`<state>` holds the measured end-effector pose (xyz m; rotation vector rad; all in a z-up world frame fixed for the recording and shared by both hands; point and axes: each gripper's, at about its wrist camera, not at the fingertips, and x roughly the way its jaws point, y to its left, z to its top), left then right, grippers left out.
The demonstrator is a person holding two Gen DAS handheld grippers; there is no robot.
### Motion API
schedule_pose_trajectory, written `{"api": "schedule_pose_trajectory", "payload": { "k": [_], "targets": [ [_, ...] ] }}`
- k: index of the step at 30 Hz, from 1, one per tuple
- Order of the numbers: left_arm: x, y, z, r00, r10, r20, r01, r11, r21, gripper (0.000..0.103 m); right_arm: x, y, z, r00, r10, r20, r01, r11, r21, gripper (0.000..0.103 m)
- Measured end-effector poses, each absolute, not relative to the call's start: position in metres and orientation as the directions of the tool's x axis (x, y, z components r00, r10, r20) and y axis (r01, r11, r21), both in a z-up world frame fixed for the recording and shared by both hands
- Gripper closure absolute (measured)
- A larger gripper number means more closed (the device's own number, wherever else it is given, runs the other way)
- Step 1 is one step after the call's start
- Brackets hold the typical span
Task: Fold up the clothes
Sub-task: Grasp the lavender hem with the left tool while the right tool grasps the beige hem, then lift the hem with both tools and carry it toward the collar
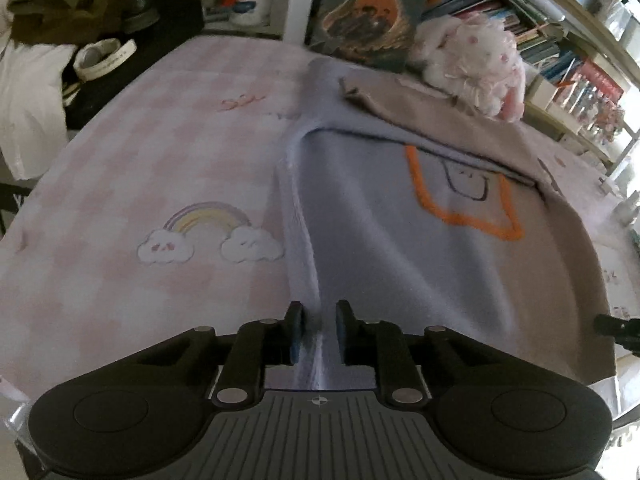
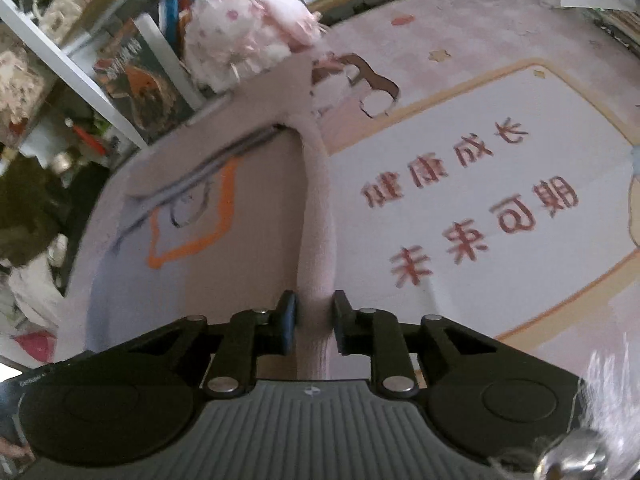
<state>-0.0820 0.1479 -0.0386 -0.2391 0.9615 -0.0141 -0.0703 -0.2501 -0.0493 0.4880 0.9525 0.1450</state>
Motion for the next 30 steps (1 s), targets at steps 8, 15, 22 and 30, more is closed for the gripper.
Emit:
{"api": "schedule_pose_trajectory", "payload": {
  "k": [8, 15, 22, 30],
  "targets": [
    [-0.091, 0.158, -0.048, 0.577, -0.166, -0.8, -0.144, 0.943, -0.299, 0.064, -0.084, -0.252, -0.057, 0.569, 0.35, -0.744, 0.068, 0.882, 0.466, 0.078],
    [-0.1, 0.167, -0.051, 0.587, -0.189, -0.787, -0.2, 0.908, -0.367, 0.099, -0.091, -0.257, -0.057, 0.561, 0.367, -0.743, 0.052, 0.879, 0.474, 0.096],
    [-0.138, 0.172, -0.041, 0.599, -0.233, -0.766, -0.238, 0.862, -0.448, 0.099, -0.118, -0.274, -0.049, 0.56, 0.411, -0.719, 0.034, 0.856, 0.516, 0.097],
    [-0.194, 0.17, -0.039, 0.586, -0.264, -0.766, -0.283, 0.819, -0.499, 0.099, -0.178, -0.291, -0.05, 0.51, 0.474, -0.718, -0.005, 0.836, 0.549, 0.097]
  ]
}}
